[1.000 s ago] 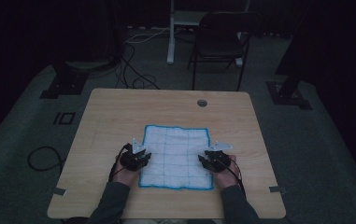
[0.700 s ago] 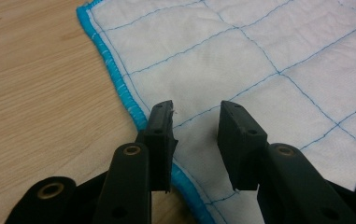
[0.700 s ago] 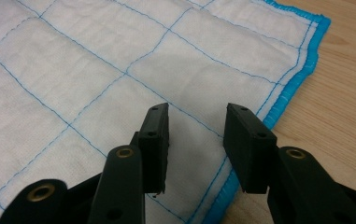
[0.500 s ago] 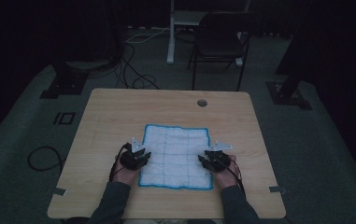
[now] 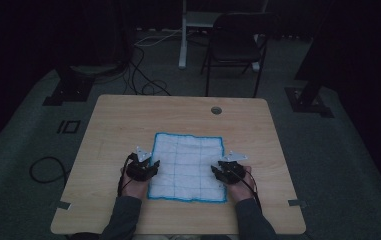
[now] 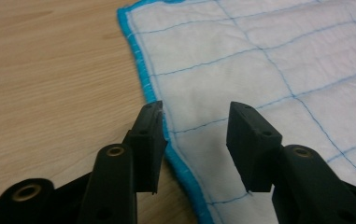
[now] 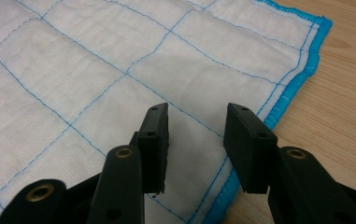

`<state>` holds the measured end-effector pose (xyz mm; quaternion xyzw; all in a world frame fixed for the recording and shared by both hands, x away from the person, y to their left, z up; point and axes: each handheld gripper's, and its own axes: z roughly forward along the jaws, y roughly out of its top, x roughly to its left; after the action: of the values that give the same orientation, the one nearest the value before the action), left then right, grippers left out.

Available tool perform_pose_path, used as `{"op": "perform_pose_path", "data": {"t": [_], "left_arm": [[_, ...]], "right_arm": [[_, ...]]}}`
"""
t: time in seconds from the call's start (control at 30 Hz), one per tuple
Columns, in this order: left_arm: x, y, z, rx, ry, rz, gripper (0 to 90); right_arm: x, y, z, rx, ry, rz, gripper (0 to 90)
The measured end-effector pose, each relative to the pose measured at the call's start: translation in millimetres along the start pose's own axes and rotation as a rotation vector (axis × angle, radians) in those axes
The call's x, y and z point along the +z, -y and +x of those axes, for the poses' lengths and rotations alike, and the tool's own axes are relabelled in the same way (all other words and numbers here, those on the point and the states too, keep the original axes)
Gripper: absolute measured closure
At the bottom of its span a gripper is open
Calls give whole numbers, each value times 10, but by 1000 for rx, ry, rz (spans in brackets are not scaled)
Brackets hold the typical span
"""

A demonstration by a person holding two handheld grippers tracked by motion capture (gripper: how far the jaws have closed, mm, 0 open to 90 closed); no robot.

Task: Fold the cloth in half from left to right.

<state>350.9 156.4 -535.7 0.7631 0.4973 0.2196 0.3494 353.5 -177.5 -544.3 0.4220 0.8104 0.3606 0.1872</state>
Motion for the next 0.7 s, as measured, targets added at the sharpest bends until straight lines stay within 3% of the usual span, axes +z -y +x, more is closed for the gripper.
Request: {"op": "perform_pose_path", "data": {"t": [0.23,0.5,0.7], "left_arm": [[78,3,88,-54,18,29,516],[95,-5,85,-57,23,25,519],[124,-38,40,-31,11,36,530]], "right_arm": [[-2,3,11,1,5,0,603],[-4,8,17,4,7,-2,602],[-5,14,21,8,7,-5,601]]}}
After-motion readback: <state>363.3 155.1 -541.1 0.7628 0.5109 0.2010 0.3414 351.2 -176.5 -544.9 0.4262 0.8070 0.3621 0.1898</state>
